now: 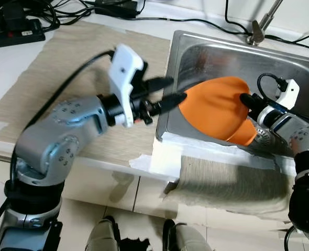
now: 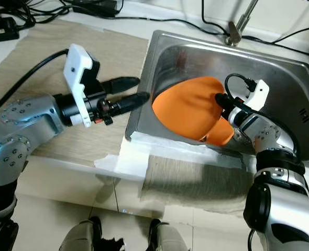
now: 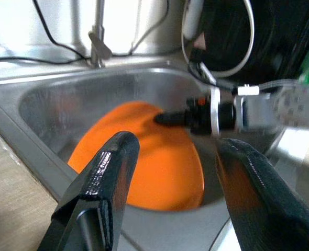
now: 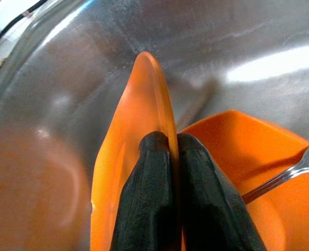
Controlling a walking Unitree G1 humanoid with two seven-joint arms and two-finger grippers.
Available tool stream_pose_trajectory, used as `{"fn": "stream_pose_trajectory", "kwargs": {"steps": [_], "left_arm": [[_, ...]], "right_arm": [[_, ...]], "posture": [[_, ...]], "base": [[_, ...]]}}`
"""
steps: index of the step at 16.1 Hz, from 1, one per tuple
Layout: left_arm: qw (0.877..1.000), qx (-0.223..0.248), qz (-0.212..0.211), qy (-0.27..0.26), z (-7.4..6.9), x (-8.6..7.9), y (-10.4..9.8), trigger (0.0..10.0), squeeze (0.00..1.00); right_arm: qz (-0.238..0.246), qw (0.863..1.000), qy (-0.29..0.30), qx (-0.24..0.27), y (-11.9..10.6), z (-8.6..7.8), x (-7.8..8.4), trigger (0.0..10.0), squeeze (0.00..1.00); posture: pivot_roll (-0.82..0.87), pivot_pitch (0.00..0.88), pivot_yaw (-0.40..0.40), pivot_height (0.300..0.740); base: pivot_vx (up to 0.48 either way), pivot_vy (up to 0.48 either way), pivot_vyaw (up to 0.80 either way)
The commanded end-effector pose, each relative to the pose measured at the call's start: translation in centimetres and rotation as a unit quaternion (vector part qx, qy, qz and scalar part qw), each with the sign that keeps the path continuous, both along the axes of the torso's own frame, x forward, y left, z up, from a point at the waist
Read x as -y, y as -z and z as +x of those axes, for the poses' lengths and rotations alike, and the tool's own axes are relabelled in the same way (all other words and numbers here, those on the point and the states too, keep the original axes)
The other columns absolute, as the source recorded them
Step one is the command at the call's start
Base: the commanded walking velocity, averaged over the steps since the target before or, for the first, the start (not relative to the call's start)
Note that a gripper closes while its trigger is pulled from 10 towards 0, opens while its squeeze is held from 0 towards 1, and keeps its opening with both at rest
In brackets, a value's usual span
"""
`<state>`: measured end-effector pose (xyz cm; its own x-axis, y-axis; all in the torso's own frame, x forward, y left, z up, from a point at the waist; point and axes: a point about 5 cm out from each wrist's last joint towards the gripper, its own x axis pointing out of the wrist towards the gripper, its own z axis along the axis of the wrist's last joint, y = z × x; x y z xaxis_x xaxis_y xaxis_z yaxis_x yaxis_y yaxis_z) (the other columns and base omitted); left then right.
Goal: Kitchen organization
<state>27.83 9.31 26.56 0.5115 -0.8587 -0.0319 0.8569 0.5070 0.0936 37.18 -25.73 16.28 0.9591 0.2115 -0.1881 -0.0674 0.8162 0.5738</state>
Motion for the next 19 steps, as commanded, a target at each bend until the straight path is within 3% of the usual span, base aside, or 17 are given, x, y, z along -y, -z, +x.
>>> {"fn": "stream_pose_trajectory", "kwargs": {"steps": [1, 3, 4, 6, 11, 12, 13, 14, 15, 17, 18, 19], "left_arm": [[1.000, 0.006, 0.026, 0.011, -0.4, 0.8, 0.7, 10.0, 0.00], [0.999, 0.009, 0.043, 0.001, -0.3, 1.1, 0.8, 10.0, 0.00], [0.999, 0.010, 0.044, 0.000, -0.3, 1.0, 0.8, 10.0, 0.00], [0.999, 0.011, 0.047, -0.005, -0.3, 0.6, 0.7, 10.0, 0.00], [0.998, 0.002, 0.061, -0.022, -0.1, -0.7, 1.3, 10.0, 0.00], [0.998, 0.002, 0.064, -0.026, 0.0, -1.0, 1.5, 10.0, 0.00], [0.998, 0.003, 0.061, -0.035, 0.2, -1.3, 1.5, 10.0, 0.00], [0.997, 0.005, 0.055, -0.053, 0.4, -1.6, 1.5, 10.0, 0.00], [0.997, 0.007, 0.052, -0.063, 0.5, -1.8, 1.5, 10.0, 0.00], [0.982, 0.070, 0.007, -0.175, 1.0, -3.5, 0.9, 10.0, 0.00], [0.977, 0.072, 0.005, -0.199, 1.0, -4.1, 0.9, 10.0, 0.00], [0.964, 0.077, -0.011, -0.253, 1.1, -5.4, 0.8, 10.0, 0.00]], "right_arm": [[-0.025, 1.000, 0.014, 0.010, -0.6, 0.2, 0.5, 0.0, 0.00], [-0.072, 0.997, 0.005, 0.003, -0.5, 0.5, 0.0, 10.0, 0.00], [-0.089, 0.996, 0.006, -0.001, -0.5, 0.6, 0.1, 10.0, 1.00], [-0.119, 0.993, 0.016, -0.006, -0.5, 0.5, 0.8, 10.0, 1.00], [-0.196, 0.977, 0.080, -0.026, -1.2, -0.6, 5.0, 10.0, 1.00], [-0.212, 0.973, 0.085, -0.021, -1.4, -0.9, 5.7, 10.0, 0.84], [-0.224, 0.972, 0.073, -0.001, -1.8, -0.9, 5.7, 10.0, 0.11], [-0.232, 0.970, 0.053, 0.039, -2.4, -0.7, 5.0, 10.0, 0.00], [-0.235, 0.969, 0.043, 0.060, -2.8, -0.7, 4.7, 10.0, 0.00], [-0.245, 0.947, 0.031, 0.204, -5.7, -1.3, 1.0, 10.0, 0.00], [-0.242, 0.941, 0.019, 0.234, -6.3, -1.8, -0.3, 10.0, 0.00], [-0.236, 0.928, 0.001, 0.288, -7.3, -3.1, -3.0, 10.0, 0.00]], "posture": [[-0.14, 0.195, -0.103, 0.740], [-0.13, 0.202, -0.105, 0.740], [-0.13, 0.202, -0.105, 0.740], [-0.13, 0.202, -0.104, 0.740], [-0.15, 0.187, -0.083, 0.740], [-0.16, 0.181, -0.079, 0.740], [-0.16, 0.178, -0.077, 0.740], [-0.16, 0.171, -0.075, 0.740], [-0.16, 0.171, -0.075, 0.740], [-0.16, 0.153, -0.070, 0.740], [-0.16, 0.152, -0.066, 0.740], [-0.16, 0.154, -0.060, 0.740]], "base": [[0.000, 0.000, 0.00], [0.000, 0.000, 0.00], [0.000, 0.000, 0.00], [0.000, 0.000, 0.00], [0.000, 0.000, 0.00], [0.000, 0.000, 0.00], [0.000, 0.000, 0.00], [0.000, 0.000, 0.00], [0.000, 0.000, 0.00], [0.000, 0.000, 0.00], [0.000, 0.000, 0.00], [0.000, 0.000, 0.00]]}}
